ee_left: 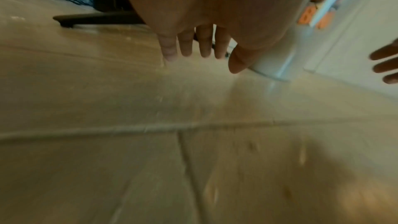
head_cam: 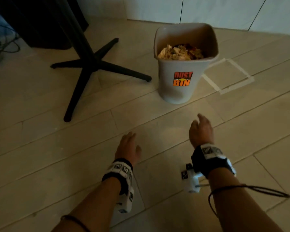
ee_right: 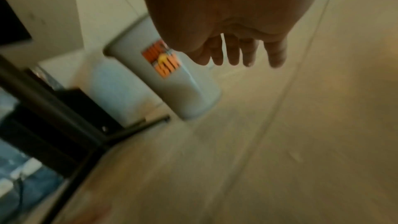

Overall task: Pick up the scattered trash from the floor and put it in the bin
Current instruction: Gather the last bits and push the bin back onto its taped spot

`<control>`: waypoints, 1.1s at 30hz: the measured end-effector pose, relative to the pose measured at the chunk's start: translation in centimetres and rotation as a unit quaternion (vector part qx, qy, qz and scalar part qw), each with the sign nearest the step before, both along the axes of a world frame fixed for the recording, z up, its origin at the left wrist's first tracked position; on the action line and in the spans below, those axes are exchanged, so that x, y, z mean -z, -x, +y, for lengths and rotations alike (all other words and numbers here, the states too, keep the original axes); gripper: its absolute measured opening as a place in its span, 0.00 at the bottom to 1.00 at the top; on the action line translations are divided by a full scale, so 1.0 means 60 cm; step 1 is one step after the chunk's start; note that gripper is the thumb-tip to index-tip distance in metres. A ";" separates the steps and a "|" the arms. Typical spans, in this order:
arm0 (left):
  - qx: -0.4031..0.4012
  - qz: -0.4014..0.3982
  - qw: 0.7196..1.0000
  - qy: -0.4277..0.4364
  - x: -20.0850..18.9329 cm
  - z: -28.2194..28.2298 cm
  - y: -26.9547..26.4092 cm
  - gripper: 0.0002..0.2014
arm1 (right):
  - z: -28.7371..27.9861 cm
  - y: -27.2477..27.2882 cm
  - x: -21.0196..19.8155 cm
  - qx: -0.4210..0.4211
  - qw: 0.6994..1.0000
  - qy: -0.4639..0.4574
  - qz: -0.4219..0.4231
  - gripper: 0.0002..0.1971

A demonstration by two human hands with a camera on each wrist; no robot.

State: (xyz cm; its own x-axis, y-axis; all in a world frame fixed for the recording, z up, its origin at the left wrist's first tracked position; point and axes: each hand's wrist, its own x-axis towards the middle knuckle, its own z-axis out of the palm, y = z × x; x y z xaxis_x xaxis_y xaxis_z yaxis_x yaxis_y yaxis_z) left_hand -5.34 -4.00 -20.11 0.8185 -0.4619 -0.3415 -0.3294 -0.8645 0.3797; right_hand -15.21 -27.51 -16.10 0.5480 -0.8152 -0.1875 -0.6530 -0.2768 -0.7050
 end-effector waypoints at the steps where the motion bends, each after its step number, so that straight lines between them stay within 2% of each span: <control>1: 0.010 0.004 0.999 -0.032 0.014 0.008 0.021 0.31 | 0.024 0.020 0.029 -0.011 0.999 -0.013 0.048 0.25; 4: 0.015 0.011 0.995 -0.095 0.048 0.018 0.100 0.33 | 0.097 0.075 0.093 -0.058 0.976 -0.026 0.209 0.28; 6: 0.036 0.001 0.995 -0.092 0.070 0.016 0.152 0.34 | 0.151 0.103 0.123 -0.127 0.957 0.008 0.262 0.33; 9: 0.165 0.037 0.977 -0.127 0.095 0.011 0.207 0.37 | 0.210 0.131 0.149 -0.246 0.937 0.068 0.240 0.38; 11: 0.234 0.027 0.967 -0.101 0.090 0.019 0.219 0.32 | 0.216 0.142 0.151 -0.318 0.917 0.089 0.223 0.33; 13: 0.281 0.008 0.958 -0.048 0.080 0.041 0.199 0.27 | 0.194 0.151 0.141 -0.331 0.920 0.103 0.183 0.34; 15: 0.239 -0.004 0.971 0.031 0.074 0.057 0.159 0.25 | 0.156 0.151 0.133 -0.250 0.951 0.125 0.131 0.36; 18: 0.136 -0.004 0.989 0.053 0.056 0.030 0.072 0.30 | 0.092 0.152 0.126 -0.086 0.983 0.063 0.151 0.33; 22: 0.103 -0.002 0.993 -0.052 0.043 -0.051 -0.054 0.32 | 0.036 0.157 0.123 0.064 0.974 0.015 0.219 0.31; 25: 0.109 0.023 0.989 -0.102 0.051 -0.110 -0.115 0.34 | 0.036 0.150 0.133 0.074 0.965 -0.001 0.250 0.32; 27: 0.136 0.026 0.984 -0.114 0.056 -0.144 -0.126 0.34 | 0.055 0.142 0.139 0.037 0.968 0.013 0.250 0.32; 29: 0.180 0.012 0.976 -0.122 0.061 -0.164 -0.110 0.32 | 0.094 0.133 0.147 -0.036 0.970 0.034 0.237 0.30; 31: 0.232 -0.015 0.966 -0.115 0.070 -0.160 -0.067 0.31 | 0.142 0.128 0.151 -0.131 0.964 0.072 0.219 0.31; 33: 0.299 -0.029 0.950 -0.090 0.081 -0.131 -0.010 0.30 | 0.182 0.130 0.156 -0.246 0.944 0.111 0.193 0.34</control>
State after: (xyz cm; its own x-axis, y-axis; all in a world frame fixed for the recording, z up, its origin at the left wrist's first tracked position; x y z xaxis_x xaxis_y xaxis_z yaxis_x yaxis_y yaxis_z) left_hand -4.75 -11.85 -24.98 0.4482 -0.7879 -0.4222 -0.7973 -0.5660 0.2097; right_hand -23.01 -16.61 -25.45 0.7959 -0.5231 -0.3048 -0.6035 -0.7256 -0.3305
